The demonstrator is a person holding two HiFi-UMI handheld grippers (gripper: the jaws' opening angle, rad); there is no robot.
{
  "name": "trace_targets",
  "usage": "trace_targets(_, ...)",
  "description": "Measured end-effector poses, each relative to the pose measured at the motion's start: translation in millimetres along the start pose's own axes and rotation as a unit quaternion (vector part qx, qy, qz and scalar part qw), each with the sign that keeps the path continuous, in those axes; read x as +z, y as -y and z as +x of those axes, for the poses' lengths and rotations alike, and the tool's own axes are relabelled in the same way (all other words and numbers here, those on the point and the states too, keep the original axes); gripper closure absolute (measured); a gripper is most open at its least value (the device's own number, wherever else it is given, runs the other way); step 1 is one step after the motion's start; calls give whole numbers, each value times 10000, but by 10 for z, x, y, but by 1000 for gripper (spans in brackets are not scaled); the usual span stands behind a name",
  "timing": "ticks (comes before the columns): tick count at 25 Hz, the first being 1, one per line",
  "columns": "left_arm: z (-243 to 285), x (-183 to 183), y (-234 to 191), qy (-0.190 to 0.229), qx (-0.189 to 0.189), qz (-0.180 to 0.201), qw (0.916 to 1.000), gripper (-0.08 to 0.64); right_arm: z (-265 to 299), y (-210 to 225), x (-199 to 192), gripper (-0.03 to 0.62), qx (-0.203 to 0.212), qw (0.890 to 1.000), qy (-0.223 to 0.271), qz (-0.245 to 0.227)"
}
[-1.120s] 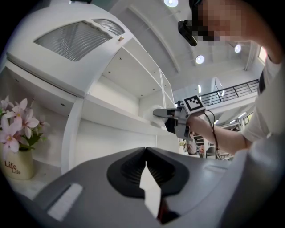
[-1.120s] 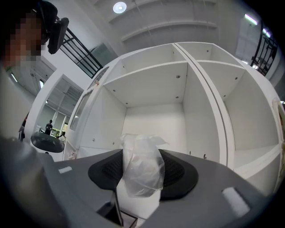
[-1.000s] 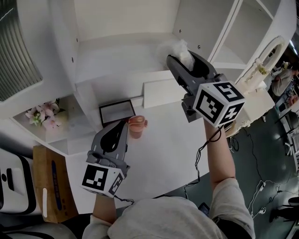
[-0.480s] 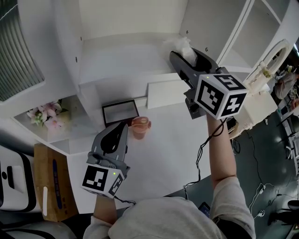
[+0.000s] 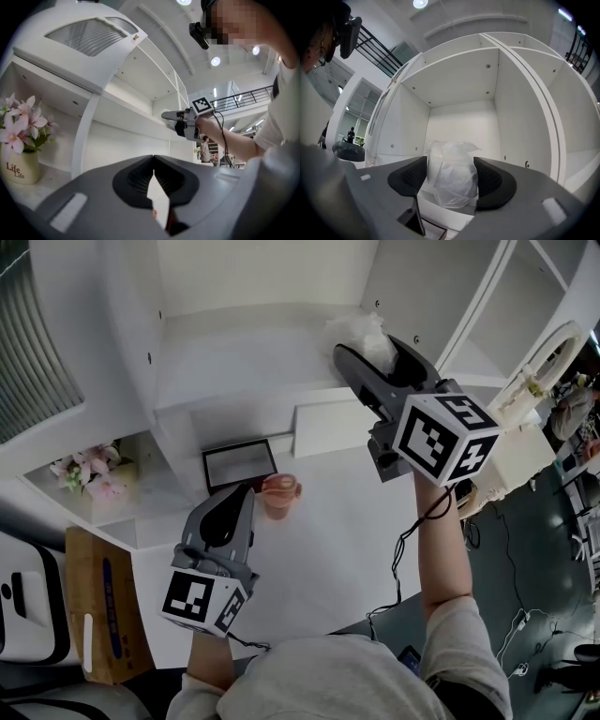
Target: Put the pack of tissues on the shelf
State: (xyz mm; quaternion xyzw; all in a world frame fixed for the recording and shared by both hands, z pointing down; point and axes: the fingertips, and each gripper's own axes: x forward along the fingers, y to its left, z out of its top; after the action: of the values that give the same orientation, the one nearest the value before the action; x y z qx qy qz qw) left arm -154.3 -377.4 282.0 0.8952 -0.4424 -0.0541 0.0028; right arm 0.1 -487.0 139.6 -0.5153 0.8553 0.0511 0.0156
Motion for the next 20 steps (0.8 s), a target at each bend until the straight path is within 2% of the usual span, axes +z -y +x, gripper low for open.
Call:
trace_targets(9, -16, -6, 6, -18, 22, -4, 10000, 558, -54, -57, -22, 215, 170, 9998, 90, -45)
trace_targets(20, -29, -6, 133, -35, -74, 12, 10000, 558, -352, -95, 33, 212, 185, 9995, 246, 56)
